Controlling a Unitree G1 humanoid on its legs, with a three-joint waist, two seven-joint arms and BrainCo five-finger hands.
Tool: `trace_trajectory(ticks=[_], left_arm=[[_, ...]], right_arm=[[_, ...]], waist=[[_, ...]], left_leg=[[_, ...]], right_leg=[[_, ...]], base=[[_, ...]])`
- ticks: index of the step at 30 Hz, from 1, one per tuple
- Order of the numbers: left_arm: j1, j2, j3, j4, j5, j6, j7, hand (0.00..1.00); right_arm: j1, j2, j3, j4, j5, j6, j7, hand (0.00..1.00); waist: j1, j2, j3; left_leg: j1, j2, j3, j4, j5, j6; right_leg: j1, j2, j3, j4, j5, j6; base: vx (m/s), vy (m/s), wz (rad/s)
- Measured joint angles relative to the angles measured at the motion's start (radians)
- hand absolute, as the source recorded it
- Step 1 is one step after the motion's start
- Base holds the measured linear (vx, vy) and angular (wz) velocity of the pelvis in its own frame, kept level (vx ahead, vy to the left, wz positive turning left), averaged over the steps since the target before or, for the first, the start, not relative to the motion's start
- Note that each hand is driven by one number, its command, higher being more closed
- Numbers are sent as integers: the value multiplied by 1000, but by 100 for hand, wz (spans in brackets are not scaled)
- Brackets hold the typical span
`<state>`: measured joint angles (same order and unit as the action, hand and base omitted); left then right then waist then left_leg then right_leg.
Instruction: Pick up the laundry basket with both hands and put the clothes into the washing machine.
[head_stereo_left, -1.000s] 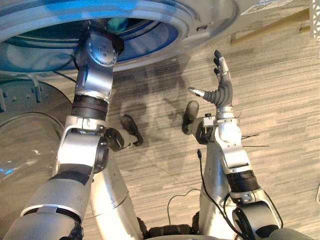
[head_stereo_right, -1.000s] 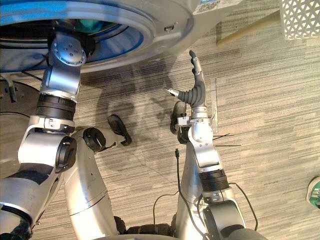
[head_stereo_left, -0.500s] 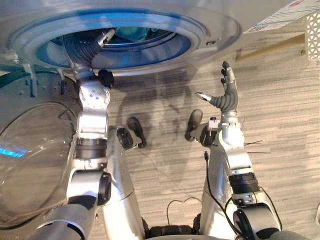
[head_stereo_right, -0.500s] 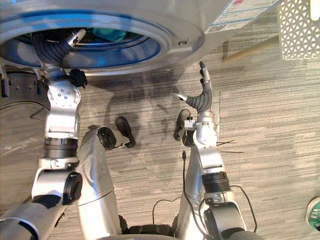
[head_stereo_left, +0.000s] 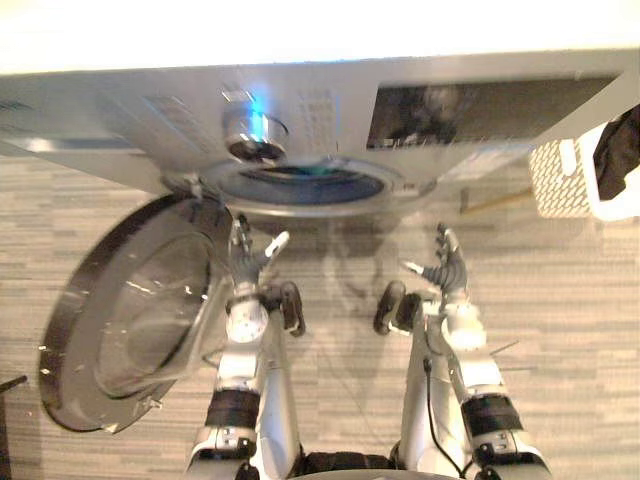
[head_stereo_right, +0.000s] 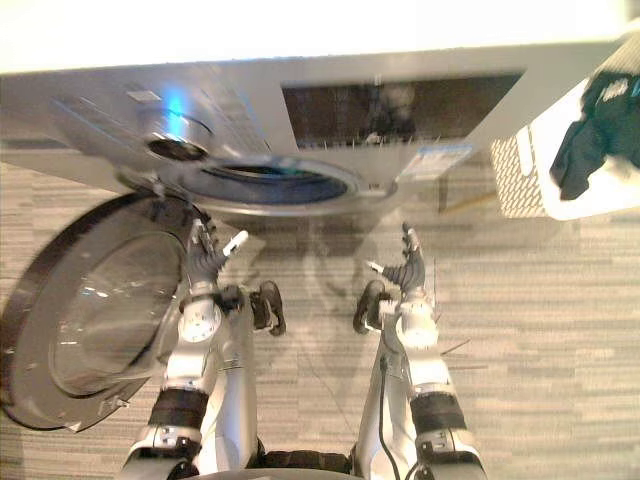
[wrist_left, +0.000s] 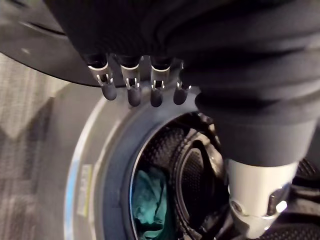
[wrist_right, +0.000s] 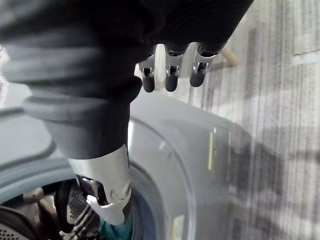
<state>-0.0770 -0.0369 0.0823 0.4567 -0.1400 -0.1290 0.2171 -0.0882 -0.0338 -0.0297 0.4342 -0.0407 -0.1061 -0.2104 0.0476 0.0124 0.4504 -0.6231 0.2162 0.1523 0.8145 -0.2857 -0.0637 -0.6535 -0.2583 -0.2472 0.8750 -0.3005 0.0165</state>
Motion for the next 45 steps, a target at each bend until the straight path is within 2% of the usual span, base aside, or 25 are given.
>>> trace_trajectory(ticks=[3,7,12,15,19,22,25,26,27,28,29,30,31,32,33,34,35,36,38,39,40,41,42,43,45], left_arm=[[80,1,10,102,-27,-2,-30,0],[142,34,8,305,7,0,-50,0],[143,82,6,420,153,8,-64,0],[146,94,3,452,194,12,-64,0],[139,102,-13,459,235,12,-65,0],[128,106,-30,480,263,12,-65,0],[125,106,-32,501,269,14,-64,0],[125,106,-32,503,269,14,-64,0],[116,104,-32,514,270,14,-64,0],[108,101,-32,519,272,14,-64,0],[103,106,-31,522,273,14,-64,0],[90,116,-32,525,282,15,-64,0],[85,119,-32,524,292,15,-64,0],[83,123,-31,523,301,15,-65,0],[86,124,-31,515,302,15,-65,0],[87,123,-32,512,303,15,-65,0],[81,122,-34,513,308,16,-66,0],[53,113,-43,502,308,15,-66,0],[26,96,-45,488,309,11,-69,0],[21,85,-45,484,308,9,-78,0],[30,74,-46,479,308,6,-84,0],[45,66,-48,477,306,1,-85,0],[59,60,-49,477,298,-8,-84,0],[74,55,-50,482,286,-7,-84,0],[110,50,-52,480,266,-10,-83,0]], right_arm=[[88,10,-1,62,23,-1,1,0],[151,-2,-4,247,23,-1,20,0],[156,-28,-12,352,22,1,41,0],[157,-35,-12,377,22,1,42,0],[150,-30,-11,376,22,-1,47,0],[126,-31,-8,375,24,-1,58,0],[96,-37,15,337,33,-2,58,0],[92,-38,20,331,33,-2,58,0],[80,-42,21,325,34,-2,59,0],[68,-41,27,324,36,-2,59,0],[67,-41,34,324,39,-2,59,0],[68,-43,39,325,44,-1,60,0],[67,-44,39,326,49,0,60,0],[62,-43,40,327,54,-1,60,0],[57,-42,41,331,61,-1,61,0],[58,-43,41,334,61,-1,62,0],[50,-47,40,335,63,-3,62,0],[51,-58,37,336,68,-2,62,0],[59,-84,38,338,69,-1,62,0],[61,-82,40,347,70,-1,63,0],[49,-83,49,367,70,-1,63,0],[25,-85,66,393,70,-1,63,0],[3,-82,85,430,69,-1,67,0],[1,-71,84,446,69,0,80,0],[18,-57,84,449,69,1,85,0]], waist=[[-1,-2,-93],[-7,-3,-235],[-13,0,-267],[-33,1,-305],[-34,-8,-318],[-35,-12,-319],[-49,-23,-313],[-57,-25,-310],[-78,-14,-301],[-91,0,-294],[-93,-2,-292],[-102,-9,-296],[-106,-5,-296],[-111,3,-293],[-114,7,-291],[-114,11,-288],[-128,24,-281],[-146,45,-276],[-152,52,-276],[-145,51,-276],[-135,52,-275],[-123,54,-272],[-105,56,-258],[-76,56,-247],[-52,52,-235]], left_leg=[[143,-8,19,-159,40,-11],[362,-36,68,-477,145,-16],[548,-70,131,-710,232,-16],[606,-86,151,-746,233,-16],[649,-95,206,-768,232,-15],[665,-94,305,-773,224,-16],[676,-79,500,-708,147,-21],[681,-72,534,-697,138,-21],[695,-54,613,-694,126,-23],[716,-19,716,-688,124,-29],[723,-15,751,-686,122,-32],[740,-7,831,-670,116,-45],[749,-4,877,-659,114,-49],[774,6,926,-655,118,-56],[813,9,964,-655,115,-62],[833,10,982,-652,110,-73],[865,13,988,-653,107,-79],[899,19,991,-648,109,-80],[913,53,985,-547,116,-72],[899,114,925,-376,132,-27],[847,155,784,-220,119,26],[773,131,611,-139,51,0],[679,77,408,-74,-14,-30],[605,28,269,-71,-42,-23],[491,-26,144,-161,-43,-19]], right_leg=[[143,25,-28,-156,40,12],[335,82,-32,-466,152,37],[489,129,2,-714,270,53],[555,139,20,-796,304,66],[560,144,87,-825,328,65],[519,166,193,-844,368,64],[436,221,393,-870,431,55],[434,222,401,-888,427,35],[430,219,310,-910,399,-28],[401,203,102,-880,370,-86],[383,189,6,-852,360,-100],[374,153,-192,-819,331,-143],[377,133,-316,-799,314,-171],[392,114,-475,-779,306,-202],[409,104,-603,-750,331,-231],[408,105,-615,-732,346,-216],[401,124,-563,-710,332,-170],[392,146,-511,-674,311,-147],[380,159,-457,-631,275,-137],[389,172,-405,-620,251,-138],[410,188,-353,-648,245,-141],[422,201,-311,-670,243,-138],[456,212,-284,-693,238,-124],[498,222,-259,-716,241,-113],[560,225,-220,-745,233,-84]], base=[[184,0,1],[215,19,-18],[178,60,-32],[125,62,-26],[35,54,-48],[-58,15,-111],[-99,-5,-188],[-121,-25,-201],[-93,-43,-204],[-74,-52,-208],[0,-55,-211],[65,-52,-165],[127,-74,-208],[169,-109,-235],[222,-145,-245],[251,-167,-226],[284,-141,-184],[248,-98,-144],[241,-50,-107],[196,-42,-127],[114,4,-146],[111,28,-166],[159,38,-169],[172,12,-131],[187,39,-71]])
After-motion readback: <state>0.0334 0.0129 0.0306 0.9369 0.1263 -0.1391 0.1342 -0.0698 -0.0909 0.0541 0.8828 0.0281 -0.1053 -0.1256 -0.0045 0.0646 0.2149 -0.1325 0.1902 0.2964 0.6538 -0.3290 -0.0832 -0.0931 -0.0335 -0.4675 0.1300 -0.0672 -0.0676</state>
